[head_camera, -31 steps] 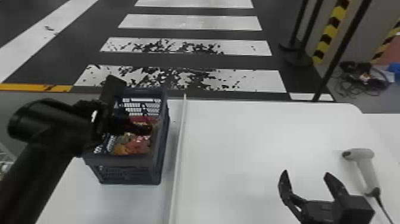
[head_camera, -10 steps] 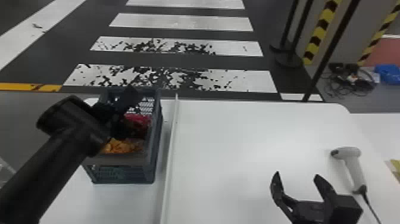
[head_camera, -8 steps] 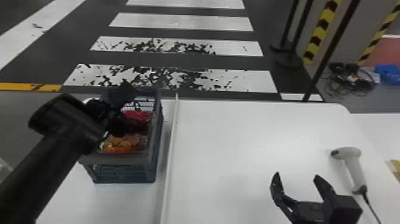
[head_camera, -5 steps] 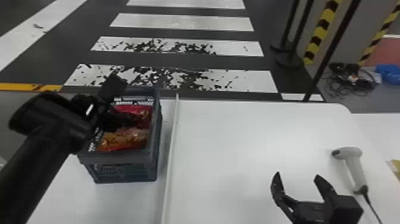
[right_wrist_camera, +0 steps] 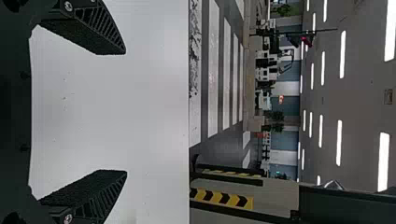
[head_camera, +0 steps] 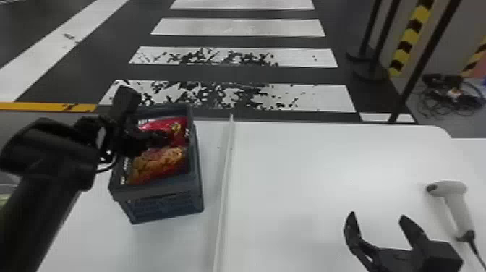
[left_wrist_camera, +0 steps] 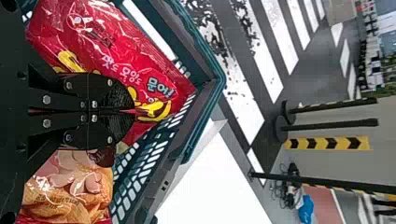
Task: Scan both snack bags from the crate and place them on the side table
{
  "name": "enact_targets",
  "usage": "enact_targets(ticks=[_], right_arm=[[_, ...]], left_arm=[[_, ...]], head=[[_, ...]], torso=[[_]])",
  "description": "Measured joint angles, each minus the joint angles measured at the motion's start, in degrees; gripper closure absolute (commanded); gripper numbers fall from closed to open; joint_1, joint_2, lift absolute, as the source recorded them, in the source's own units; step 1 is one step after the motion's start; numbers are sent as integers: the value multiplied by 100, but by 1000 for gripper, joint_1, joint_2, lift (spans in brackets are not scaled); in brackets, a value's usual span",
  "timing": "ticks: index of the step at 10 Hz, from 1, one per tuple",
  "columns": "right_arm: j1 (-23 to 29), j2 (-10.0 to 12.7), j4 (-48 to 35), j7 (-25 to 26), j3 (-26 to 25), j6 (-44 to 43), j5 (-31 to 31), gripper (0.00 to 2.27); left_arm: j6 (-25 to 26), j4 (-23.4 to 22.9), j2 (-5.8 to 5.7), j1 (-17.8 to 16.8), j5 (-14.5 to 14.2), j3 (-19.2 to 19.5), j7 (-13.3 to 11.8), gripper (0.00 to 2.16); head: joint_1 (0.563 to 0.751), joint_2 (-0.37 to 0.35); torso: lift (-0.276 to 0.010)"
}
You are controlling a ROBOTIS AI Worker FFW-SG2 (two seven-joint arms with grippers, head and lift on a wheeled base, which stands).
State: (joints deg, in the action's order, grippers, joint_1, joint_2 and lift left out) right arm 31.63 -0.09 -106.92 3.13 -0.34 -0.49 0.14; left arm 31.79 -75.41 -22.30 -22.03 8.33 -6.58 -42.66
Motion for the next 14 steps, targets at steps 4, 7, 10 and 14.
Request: enact_targets(ticks=[4,7,10,14], right_arm=[[7,0,-10,3,16,75,29,80],[1,0,-5,3,16,82,37,83],[1,0,-5,12,8,80,39,83],[11,0,-6,15,21,99,82,83]], left_arm=[[-1020,71,73,422,-583,519,117,2135],[-1710,123,225,769,-1036,980,150,2135],[-2680,125,471,1114,-1339,1520,0,2135],[-2614,-350,552,1269,-1675,1705,-120,2135]], head=[[695,56],[695,63],[695,71],[695,68]], torso=[[-95],[-95],[-95],[-95]])
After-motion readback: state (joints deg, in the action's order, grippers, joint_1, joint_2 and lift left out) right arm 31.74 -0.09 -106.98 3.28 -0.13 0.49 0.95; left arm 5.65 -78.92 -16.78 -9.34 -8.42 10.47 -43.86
